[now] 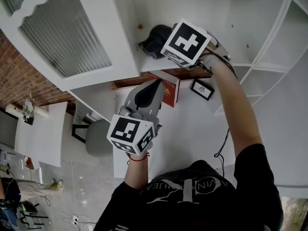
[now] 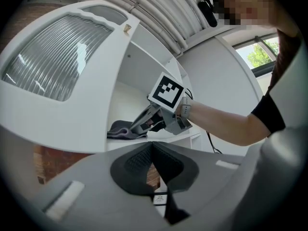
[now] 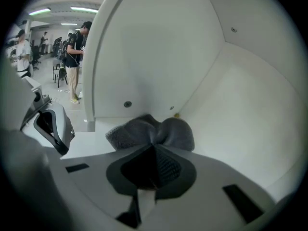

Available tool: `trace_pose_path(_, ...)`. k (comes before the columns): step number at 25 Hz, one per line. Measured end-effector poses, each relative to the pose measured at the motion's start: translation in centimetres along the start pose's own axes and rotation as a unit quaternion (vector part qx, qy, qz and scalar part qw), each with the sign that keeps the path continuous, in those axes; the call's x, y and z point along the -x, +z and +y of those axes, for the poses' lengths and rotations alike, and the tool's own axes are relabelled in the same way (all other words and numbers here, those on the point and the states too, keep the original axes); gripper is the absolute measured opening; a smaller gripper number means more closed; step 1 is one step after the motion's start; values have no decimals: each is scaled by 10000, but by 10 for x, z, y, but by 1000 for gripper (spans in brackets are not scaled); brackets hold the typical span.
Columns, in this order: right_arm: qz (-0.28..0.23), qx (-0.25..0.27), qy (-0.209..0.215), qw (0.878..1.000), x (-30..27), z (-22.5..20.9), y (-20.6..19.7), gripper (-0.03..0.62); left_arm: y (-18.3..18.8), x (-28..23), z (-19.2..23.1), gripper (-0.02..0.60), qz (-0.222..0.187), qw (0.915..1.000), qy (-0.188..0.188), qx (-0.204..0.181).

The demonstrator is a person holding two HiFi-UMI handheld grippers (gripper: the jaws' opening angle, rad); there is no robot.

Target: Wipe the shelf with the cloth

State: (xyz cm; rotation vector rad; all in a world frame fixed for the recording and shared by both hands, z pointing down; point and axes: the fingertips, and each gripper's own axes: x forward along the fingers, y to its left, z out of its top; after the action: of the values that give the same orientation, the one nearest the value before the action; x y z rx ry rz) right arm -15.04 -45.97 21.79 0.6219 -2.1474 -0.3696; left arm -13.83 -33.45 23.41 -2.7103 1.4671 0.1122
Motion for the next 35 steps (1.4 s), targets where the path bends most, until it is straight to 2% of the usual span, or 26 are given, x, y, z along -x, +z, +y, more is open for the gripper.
trace_pose_path(6,-247,361,162,9989,2,24,17,21,3,-1,-2,11,-33,10000,37,-36)
trace_pose_path(10,-393,170,242,9988,7,24,10,21,1,-7,-8,11,-8,10000,-30,-36)
trace_pose_path(18,-215,-128,177,9995,24,11,-20,21,-2,-15,-16,11,56,9998,-192,-50)
trace_pose_path(26,155,-547,-312,9979,46,-18,-67,21,-6,-29,-25,11,56,9989,-462,-3)
trace_pose_path(35,511,-1116,-904,9883,83,-45,-134,21,-12,-48,-42,11,43,9963,-859,58)
